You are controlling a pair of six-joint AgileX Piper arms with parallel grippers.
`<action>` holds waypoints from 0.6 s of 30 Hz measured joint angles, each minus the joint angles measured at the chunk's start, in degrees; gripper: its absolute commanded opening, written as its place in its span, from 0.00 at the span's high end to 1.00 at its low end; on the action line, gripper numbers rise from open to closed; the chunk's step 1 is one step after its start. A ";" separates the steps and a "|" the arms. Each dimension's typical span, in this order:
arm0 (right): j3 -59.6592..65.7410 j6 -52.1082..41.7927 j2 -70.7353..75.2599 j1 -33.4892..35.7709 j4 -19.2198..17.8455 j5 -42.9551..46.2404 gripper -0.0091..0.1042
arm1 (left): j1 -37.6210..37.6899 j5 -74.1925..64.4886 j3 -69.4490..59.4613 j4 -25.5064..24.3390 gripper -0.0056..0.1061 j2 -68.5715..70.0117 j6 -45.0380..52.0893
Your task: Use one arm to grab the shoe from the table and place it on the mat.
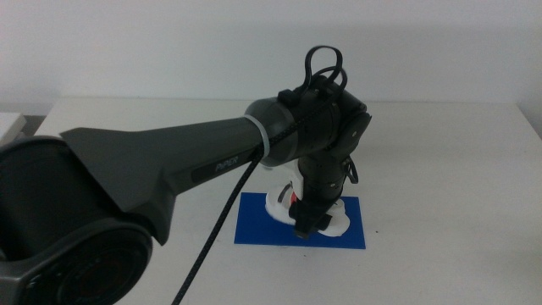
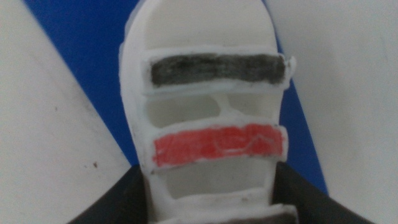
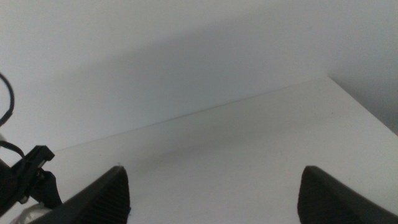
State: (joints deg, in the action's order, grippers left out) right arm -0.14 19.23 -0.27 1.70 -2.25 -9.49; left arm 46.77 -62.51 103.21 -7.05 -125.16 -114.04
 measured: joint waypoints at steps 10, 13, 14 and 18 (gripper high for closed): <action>0.00 0.00 0.00 0.00 0.00 0.00 0.22 | -1.95 1.69 0.00 1.72 0.97 -1.37 -7.11; 0.00 0.00 0.00 0.00 0.00 0.00 0.22 | -2.30 1.78 0.00 1.66 0.97 -1.37 -7.11; 0.00 0.00 0.00 0.00 0.00 0.00 0.22 | -2.38 1.78 0.00 1.66 0.97 -1.37 -7.11; 0.00 0.00 0.00 0.00 0.00 0.00 0.22 | -3.20 1.78 0.00 1.66 0.97 -1.59 -7.11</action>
State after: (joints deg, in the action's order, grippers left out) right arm -0.14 19.23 -0.27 1.70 -2.25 -9.49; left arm 43.57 -60.73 103.21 -5.40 -126.75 -121.15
